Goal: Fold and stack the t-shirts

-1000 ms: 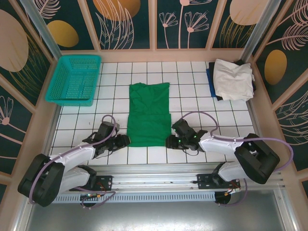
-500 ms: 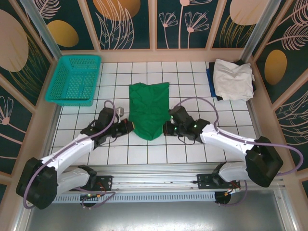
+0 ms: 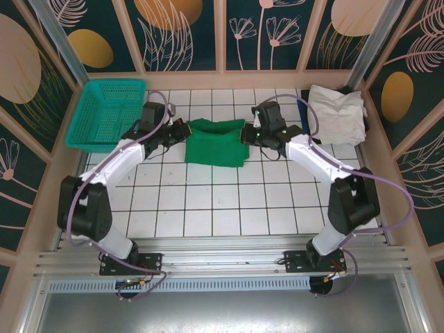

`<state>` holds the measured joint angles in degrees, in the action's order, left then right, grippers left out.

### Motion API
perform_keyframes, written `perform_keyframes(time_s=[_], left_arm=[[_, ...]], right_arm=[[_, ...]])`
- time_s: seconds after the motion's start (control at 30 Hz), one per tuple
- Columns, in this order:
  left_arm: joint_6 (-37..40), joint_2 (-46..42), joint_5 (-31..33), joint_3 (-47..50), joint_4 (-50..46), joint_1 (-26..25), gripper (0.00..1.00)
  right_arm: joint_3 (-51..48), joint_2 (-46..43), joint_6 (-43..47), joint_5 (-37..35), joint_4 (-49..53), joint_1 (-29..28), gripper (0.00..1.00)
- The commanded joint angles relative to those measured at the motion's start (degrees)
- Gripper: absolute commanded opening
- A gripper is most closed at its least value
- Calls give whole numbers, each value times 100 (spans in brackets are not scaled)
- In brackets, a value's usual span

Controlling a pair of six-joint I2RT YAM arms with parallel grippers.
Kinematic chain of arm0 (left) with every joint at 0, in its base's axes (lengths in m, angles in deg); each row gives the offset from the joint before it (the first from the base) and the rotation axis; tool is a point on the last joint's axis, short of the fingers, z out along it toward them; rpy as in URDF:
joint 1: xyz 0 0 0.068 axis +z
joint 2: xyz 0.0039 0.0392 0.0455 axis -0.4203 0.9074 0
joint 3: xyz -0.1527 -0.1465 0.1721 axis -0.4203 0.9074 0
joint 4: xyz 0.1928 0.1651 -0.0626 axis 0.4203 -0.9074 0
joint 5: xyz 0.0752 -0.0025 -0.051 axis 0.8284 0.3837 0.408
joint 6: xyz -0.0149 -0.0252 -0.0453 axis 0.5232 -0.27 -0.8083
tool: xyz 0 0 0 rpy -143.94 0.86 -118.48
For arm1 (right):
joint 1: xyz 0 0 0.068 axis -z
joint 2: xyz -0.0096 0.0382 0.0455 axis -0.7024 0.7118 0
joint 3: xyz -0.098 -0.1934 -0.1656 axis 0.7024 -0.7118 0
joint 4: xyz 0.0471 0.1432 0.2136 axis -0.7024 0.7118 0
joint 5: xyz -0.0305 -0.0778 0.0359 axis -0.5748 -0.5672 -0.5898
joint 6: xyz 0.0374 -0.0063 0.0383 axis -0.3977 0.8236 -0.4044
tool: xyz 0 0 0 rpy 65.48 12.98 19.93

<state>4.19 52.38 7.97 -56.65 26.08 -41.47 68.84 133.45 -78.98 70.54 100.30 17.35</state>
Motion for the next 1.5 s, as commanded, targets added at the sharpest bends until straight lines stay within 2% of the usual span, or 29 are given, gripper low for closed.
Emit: perform_keyframes(time_s=[0.0, 0.33, 0.37, 0.4, 0.43, 0.47, 0.57, 0.6, 0.63, 0.7, 0.8, 0.9, 1.0, 1.3, 1.47], left_arm=[[256, 399, -144, -467, -225, 251, 0], [360, 2126, -163, -1950, -484, 642, 0], [376, 2287, -114, -2140, -556, 660, 3], [385, 2469, -41, -2347, -669, 683, 14], [428, 2630, 0, -2560, -752, 702, 27], [466, 2757, 95, -2742, -838, 717, 36], [607, 3046, 431, -3287, -1245, 765, 53], [651, 3073, 526, -3395, -1331, 774, 60], [697, 3053, 615, -3448, -1373, 771, 62], [735, 2924, 516, -3327, -1232, 767, 62], [706, 2724, 109, -2876, -627, 608, 62], [799, 3036, -73, -3072, -582, 310, 59], [777, 3548, -368, -3402, -590, 223, 53], [728, 4488, 280, -3925, -893, 474, 47], [745, 4493, 219, -3944, -853, 511, 48]], right_arm=[[550, 419, 316, 579, 9, 235, 0], [2349, 2371, 491, 1190, 293, 706, 0], [2540, 2546, 509, 1200, 340, 728, 0], [2764, 2773, 528, 1213, 411, 761, 1], [2998, 2983, 527, 1196, 500, 798, 9], [3209, 3147, 531, 1186, 566, 830, 13], [3976, 3602, 592, 1069, 944, 918, 31], [4184, 3671, 635, 916, 1073, 926, 32], [4320, 3668, 656, 713, 1187, 927, 32], [4235, 3489, 685, 407, 1169, 871, 33], [3431, 2985, 739, 24, 544, 587, 36], [2868, 2946, 605, 615, -247, 415, 36], [3092, 3389, 525, 806, -281, 339, 34], [3583, 4345, 589, 523, -27, 508, 31], [2825, 4084, 558, 532, -161, 499, 30]])
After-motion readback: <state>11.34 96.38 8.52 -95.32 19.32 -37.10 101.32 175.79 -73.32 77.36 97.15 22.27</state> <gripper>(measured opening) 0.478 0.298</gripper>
